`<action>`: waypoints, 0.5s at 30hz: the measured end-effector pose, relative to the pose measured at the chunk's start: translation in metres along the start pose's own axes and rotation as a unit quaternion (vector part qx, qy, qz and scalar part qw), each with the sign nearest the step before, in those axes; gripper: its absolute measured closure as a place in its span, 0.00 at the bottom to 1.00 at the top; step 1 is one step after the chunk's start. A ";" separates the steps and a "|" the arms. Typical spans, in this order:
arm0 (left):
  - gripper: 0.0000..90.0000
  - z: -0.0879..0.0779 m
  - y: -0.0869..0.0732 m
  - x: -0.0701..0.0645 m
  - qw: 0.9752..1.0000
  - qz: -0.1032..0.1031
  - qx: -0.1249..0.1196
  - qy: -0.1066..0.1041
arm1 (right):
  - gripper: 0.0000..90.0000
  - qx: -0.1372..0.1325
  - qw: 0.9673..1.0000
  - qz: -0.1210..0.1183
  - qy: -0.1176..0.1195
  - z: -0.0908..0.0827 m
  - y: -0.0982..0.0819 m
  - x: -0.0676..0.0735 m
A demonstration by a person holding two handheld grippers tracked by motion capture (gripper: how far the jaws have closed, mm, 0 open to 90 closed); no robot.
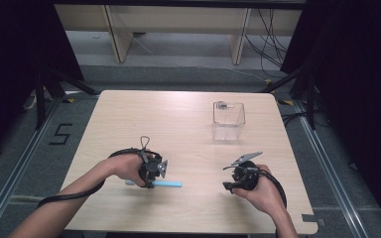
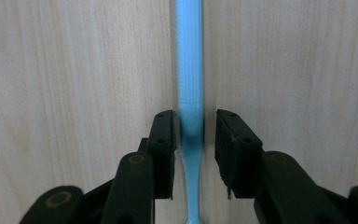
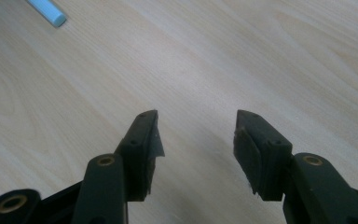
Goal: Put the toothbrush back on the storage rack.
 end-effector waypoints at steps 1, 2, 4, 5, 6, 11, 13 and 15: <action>0.76 0.000 0.001 0.000 1.000 0.002 0.001 0.002 | 0.56 -0.001 1.000 -0.005 -0.001 0.000 0.001 -0.001; 0.76 0.000 0.001 0.000 1.000 0.003 0.002 0.001 | 0.56 -0.001 1.000 -0.006 -0.002 0.000 0.001 -0.001; 0.77 0.000 0.002 0.000 1.000 0.006 0.005 0.000 | 0.56 -0.004 1.000 -0.011 -0.002 0.000 0.001 -0.001; 0.77 0.000 0.002 0.000 1.000 0.006 0.005 0.000 | 0.56 -0.004 1.000 -0.011 -0.002 0.000 0.001 -0.001; 0.78 0.000 0.002 0.000 1.000 0.007 0.007 -0.001 | 0.56 0.009 1.000 0.003 -0.005 -0.001 0.000 0.000; 0.80 0.002 0.002 0.002 1.000 0.005 0.010 -0.001 | 0.56 0.010 1.000 0.008 -0.002 -0.002 0.001 0.001; 0.81 0.002 0.002 0.002 1.000 0.005 0.012 0.000 | 0.56 0.013 1.000 0.014 -0.015 -0.001 0.001 0.001; 0.82 0.002 0.002 0.003 1.000 0.005 0.015 0.000 | 0.56 0.013 1.000 0.011 -0.013 -0.001 0.001 0.001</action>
Point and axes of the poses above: each handheld gripper's, and its own axes: z roughly forward along the jaws, y roughly out of its top, x roughly to its left, the point moved 5 cm from there along z, roughly forward along the jaws, and after that the axes turned 7 degrees about -y, right-handed, at the moved point
